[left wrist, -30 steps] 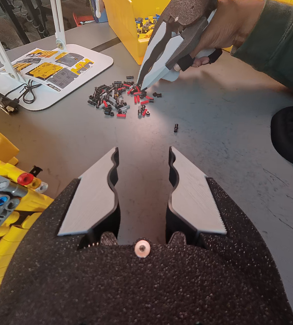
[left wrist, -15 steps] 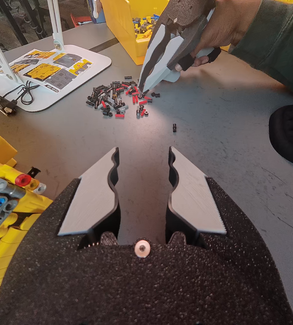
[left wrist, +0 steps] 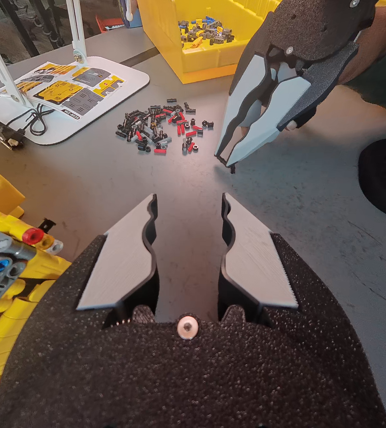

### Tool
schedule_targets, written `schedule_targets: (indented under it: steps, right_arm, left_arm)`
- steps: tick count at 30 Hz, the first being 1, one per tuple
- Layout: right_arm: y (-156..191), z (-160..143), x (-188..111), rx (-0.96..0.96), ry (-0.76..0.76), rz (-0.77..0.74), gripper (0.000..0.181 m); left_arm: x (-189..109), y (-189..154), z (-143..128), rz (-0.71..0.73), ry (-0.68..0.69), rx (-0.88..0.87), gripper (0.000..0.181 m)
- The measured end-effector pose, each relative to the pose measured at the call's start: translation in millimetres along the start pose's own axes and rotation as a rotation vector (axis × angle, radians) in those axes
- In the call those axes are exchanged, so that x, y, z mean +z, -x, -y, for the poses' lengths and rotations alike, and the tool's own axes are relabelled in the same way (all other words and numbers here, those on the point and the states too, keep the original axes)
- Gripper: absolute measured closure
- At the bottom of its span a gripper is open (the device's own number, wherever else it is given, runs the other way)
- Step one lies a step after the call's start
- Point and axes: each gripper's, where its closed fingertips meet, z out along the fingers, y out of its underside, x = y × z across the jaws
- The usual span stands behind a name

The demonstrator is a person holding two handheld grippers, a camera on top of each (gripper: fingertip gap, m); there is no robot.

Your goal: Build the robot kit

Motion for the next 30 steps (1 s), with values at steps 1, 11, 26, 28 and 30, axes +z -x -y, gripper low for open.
schedule_targets:
  steps: [1, 11, 26, 28, 30]
  right_arm:
    - [-0.7, -2.4, 2.4, -0.004, 0.01, -0.009, 0.166]
    - [-106.8, -25.8, -38.4, 0.324, -0.072, -0.329, 0.162]
    - [-71.7, -4.7, -33.8, 0.116, -0.114, -0.162, 0.181]
    - [-65.3, -6.5, -30.3, 0.07, -0.059, -0.184, 0.181]
    - [-81.3, -14.2, -26.6, 0.077, -0.027, -0.27, 0.181]
  left_arm:
    - [-0.1, 0.1, 0.1, 0.001, -0.001, 0.001, 0.126]
    - [-0.6, -2.8, 0.6, -0.012, -0.005, 0.011, 0.126]
    - [-0.6, -2.8, 0.7, -0.016, -0.005, 0.005, 0.127]
    - [0.0, -3.0, 0.0, -0.018, 0.0, 0.004, 0.127]
    - [0.0, -3.7, 0.1, -0.019, 0.0, 0.009, 0.127]
